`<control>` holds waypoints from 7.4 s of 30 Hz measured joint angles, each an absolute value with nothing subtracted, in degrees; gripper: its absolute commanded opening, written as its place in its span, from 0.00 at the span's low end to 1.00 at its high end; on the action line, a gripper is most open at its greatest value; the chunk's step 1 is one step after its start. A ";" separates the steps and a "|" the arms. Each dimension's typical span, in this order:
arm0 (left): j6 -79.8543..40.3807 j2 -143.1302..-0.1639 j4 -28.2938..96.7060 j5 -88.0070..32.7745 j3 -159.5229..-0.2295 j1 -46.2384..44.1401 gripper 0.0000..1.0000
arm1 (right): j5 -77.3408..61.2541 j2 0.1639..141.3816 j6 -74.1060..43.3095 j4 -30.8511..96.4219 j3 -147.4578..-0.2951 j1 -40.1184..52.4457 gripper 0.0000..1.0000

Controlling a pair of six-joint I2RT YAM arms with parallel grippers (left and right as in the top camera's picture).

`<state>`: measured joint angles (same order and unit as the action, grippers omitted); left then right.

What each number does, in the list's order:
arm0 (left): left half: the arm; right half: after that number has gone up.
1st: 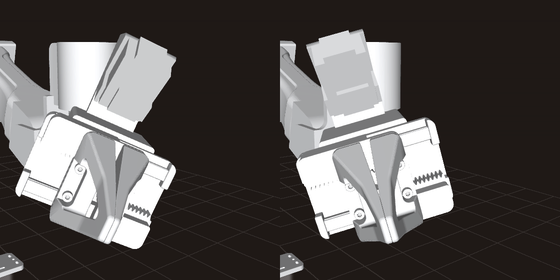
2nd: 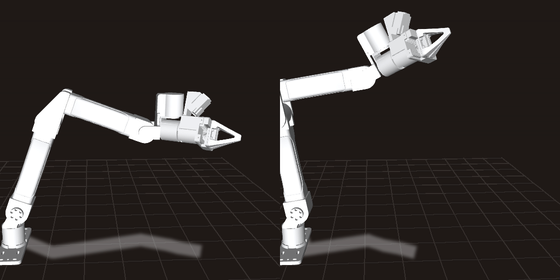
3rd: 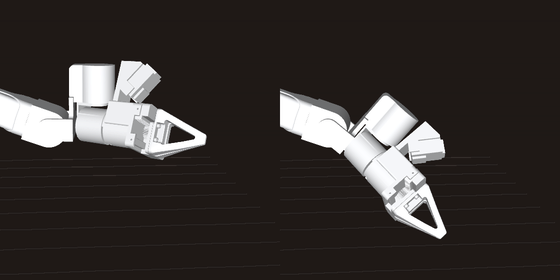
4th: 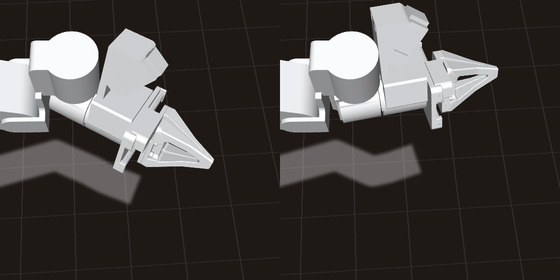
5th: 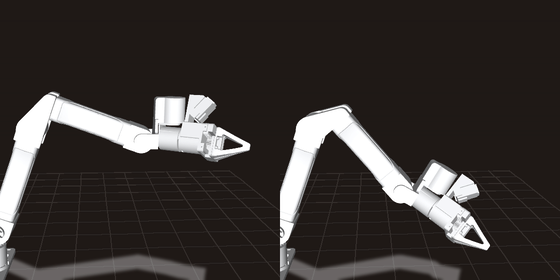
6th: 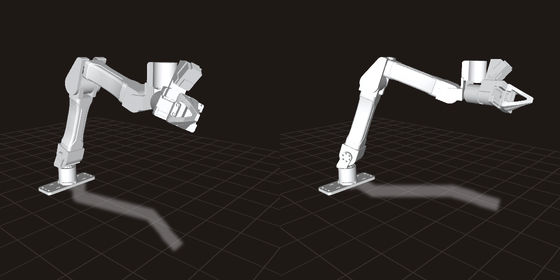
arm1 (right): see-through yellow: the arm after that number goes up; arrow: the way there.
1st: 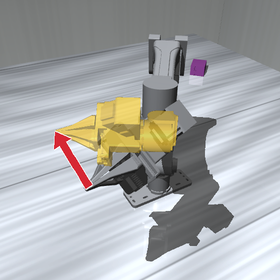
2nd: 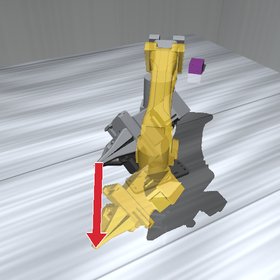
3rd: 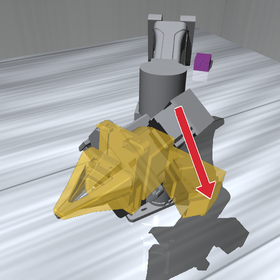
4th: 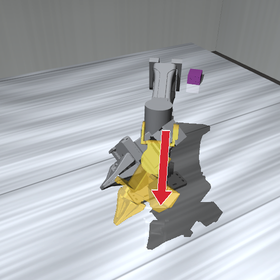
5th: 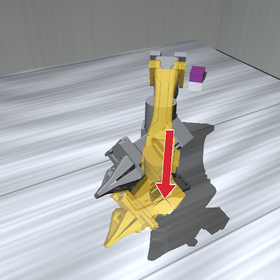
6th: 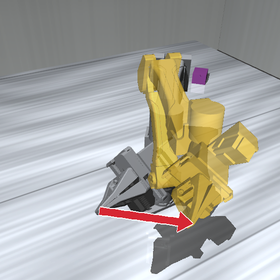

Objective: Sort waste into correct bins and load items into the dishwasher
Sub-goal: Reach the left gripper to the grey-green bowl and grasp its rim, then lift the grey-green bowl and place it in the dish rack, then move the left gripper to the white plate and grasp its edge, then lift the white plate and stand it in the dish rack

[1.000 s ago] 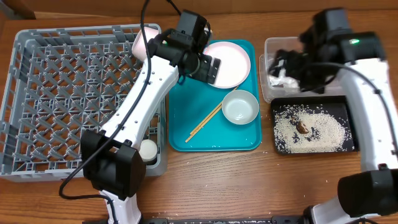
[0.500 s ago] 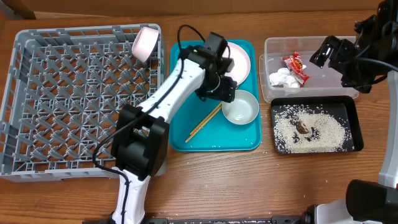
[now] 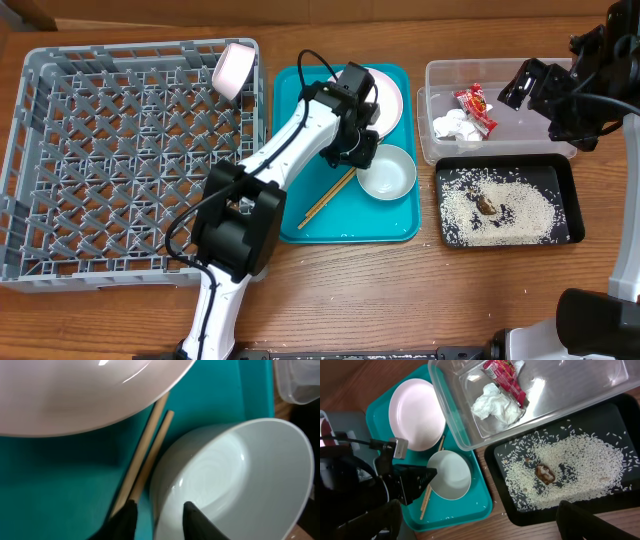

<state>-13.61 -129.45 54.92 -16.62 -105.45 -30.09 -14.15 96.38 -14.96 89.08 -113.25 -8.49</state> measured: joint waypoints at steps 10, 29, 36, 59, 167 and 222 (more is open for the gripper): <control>-14.61 -130.04 54.89 -16.23 -105.45 -30.09 0.04 | -14.17 96.38 -14.94 89.08 -113.25 -8.47 1.00; -17.37 -113.56 76.18 3.42 -114.85 -22.22 0.04 | -14.17 96.38 -14.96 87.39 -113.25 -8.49 1.00; -33.12 -108.95 87.59 39.38 -114.80 -18.02 0.04 | -14.17 96.38 -14.94 84.16 -113.25 -8.49 1.00; -50.52 -110.30 61.60 82.74 -83.02 -21.52 0.04 | -14.17 96.38 -14.98 82.78 -113.25 -8.49 1.00; -44.01 -140.84 55.22 3.77 -120.62 -24.32 0.34 | -14.17 96.38 -14.98 82.11 -113.25 -8.49 1.00; 10.70 -112.01 69.87 48.42 -125.91 -2.87 0.04 | -14.17 96.38 -15.00 83.13 -113.25 -8.49 1.00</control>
<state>10.70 -112.01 69.87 48.42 -125.91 -2.87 -14.17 96.38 -15.00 83.13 -113.25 -8.49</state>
